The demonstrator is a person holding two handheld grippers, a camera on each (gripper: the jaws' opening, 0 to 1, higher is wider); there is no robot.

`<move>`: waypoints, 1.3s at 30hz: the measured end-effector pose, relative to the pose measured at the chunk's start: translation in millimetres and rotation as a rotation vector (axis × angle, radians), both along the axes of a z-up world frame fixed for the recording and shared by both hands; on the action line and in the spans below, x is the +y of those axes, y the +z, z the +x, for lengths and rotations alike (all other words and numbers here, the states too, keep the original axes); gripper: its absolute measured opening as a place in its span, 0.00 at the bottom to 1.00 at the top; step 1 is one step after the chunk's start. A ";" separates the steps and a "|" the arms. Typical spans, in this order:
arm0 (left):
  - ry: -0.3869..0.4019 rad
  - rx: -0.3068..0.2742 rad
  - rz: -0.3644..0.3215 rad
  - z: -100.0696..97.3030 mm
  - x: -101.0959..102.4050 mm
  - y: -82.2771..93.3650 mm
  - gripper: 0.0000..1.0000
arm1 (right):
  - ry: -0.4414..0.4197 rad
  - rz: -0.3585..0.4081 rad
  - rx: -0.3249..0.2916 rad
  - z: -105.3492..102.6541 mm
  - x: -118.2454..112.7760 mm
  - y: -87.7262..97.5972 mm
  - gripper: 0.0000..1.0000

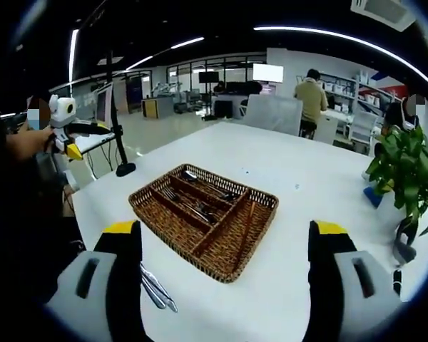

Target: Arrange the knives, forks, and spoons in their matching storage slots by inserting each utensil handle-first until every utensil is classified and aligned in the correct compartment

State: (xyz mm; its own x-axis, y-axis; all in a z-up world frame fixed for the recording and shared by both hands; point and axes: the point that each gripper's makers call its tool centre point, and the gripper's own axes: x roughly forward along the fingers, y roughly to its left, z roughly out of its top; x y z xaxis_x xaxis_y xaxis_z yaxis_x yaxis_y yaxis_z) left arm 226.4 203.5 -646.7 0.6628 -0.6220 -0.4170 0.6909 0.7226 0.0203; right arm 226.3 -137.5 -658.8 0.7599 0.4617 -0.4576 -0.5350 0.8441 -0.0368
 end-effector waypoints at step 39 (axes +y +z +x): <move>0.022 0.005 0.048 -36.2 24.0 12.2 0.99 | 0.314 -0.038 -0.031 -5.8 108.3 -21.4 0.99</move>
